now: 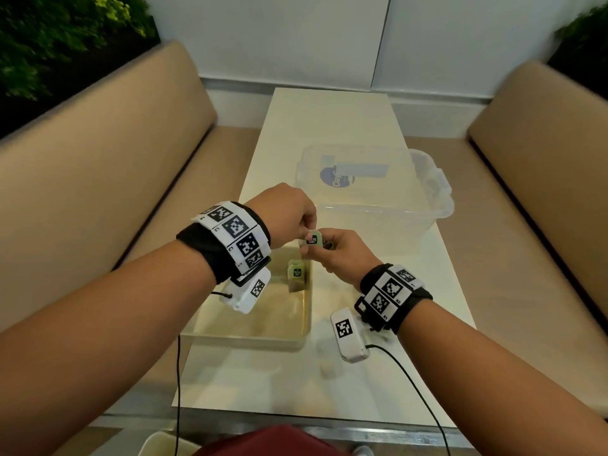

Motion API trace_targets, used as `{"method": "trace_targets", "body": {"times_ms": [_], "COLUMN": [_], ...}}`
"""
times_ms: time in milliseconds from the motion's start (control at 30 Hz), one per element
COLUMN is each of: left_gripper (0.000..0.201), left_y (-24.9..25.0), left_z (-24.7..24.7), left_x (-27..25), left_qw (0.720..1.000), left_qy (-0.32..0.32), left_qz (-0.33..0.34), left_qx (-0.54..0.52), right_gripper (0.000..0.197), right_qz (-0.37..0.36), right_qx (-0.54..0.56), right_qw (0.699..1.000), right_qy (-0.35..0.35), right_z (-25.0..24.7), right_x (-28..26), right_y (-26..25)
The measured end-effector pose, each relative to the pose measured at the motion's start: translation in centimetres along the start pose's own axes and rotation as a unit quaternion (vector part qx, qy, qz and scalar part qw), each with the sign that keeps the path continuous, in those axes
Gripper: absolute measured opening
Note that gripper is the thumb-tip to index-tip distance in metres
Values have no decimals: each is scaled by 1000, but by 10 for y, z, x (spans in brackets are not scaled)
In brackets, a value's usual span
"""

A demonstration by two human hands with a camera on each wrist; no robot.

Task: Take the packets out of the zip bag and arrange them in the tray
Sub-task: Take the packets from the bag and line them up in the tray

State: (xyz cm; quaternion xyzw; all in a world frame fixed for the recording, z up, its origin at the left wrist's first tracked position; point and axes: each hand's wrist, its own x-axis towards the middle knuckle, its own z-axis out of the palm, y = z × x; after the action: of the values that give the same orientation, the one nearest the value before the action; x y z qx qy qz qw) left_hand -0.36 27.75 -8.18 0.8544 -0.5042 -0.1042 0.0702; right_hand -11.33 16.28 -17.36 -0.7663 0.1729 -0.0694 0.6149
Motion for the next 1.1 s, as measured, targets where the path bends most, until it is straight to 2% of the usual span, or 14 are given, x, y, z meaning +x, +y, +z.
{"method": "trace_targets", "body": {"times_ms": [133,233,300,400,533,600,633,700,767,833,933,1000,1100], "left_gripper": [6,10,13,13,2,3,5,9,18,27,7,13,26], "left_y": [-27,-43,-50,-51,-57,-75,-79,-68,-48,-48,-50,-49,-47], "left_z": [21,51,74,102,135,172,183,171,144,143,140,130,107], "left_x": [7,20,29,41,64,94,101,93,71,66,64,59,49], "left_qw": [999,993,985,973,966,959,958,964,974,977,975,978,989], "left_qy": [-25,-99,-159,-216,-235,-243,-237,-214,-186,-171,-180,-177,-117], "left_qz": [-41,-54,-55,-64,-60,-85,-96,-102,-72,-71,-93,-86,-82], "left_qx": [12,25,38,45,90,121,125,122,109,106,86,71,24], "right_gripper": [38,23,11,2,7,8,8,10,11,7,8,11,10], "right_qz": [36,83,97,95,88,94,95,94,97,104,111,107,97], "right_qx": [-88,-88,-97,-81,-25,21,31,37,49,61,72,78,96], "right_qw": [994,987,983,984,988,989,989,989,988,987,987,987,987], "right_qy": [55,110,124,126,126,116,113,111,111,106,92,87,86], "right_z": [7,7,7,5,5,4,4,5,5,5,3,2,1], "right_x": [5,4,3,-3,-14,-18,-19,-20,-20,-22,-23,-22,-17], "right_y": [18,33,41,49,49,49,51,56,59,60,58,57,53]}}
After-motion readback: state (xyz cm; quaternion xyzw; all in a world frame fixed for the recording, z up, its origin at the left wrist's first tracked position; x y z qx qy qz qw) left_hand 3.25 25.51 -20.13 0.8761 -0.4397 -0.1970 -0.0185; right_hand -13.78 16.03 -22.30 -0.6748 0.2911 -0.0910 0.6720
